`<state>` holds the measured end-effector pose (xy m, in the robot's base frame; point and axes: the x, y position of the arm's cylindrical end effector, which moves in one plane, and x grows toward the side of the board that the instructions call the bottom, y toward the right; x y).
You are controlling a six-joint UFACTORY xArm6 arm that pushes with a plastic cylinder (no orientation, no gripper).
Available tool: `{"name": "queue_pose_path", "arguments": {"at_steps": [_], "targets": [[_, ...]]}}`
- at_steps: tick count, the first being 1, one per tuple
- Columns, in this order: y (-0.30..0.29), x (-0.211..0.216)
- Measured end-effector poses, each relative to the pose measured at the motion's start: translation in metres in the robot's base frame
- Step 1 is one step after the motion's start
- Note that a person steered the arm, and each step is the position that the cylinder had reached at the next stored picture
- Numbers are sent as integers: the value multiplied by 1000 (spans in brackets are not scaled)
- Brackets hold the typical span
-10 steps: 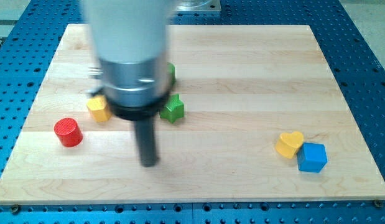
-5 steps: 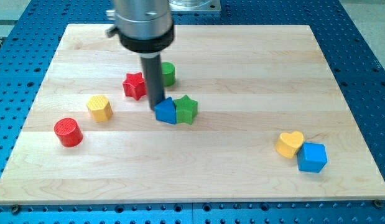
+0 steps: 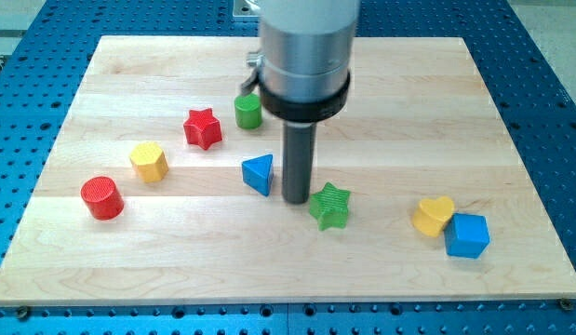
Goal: Move the green star to the left of the heart
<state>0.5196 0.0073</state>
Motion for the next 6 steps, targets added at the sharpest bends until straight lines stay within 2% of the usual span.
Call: {"name": "queue_pose_path", "arguments": {"at_steps": [1, 3, 4, 5, 6], "targets": [[61, 29], [52, -2], [84, 11], [87, 29], [29, 26]]}}
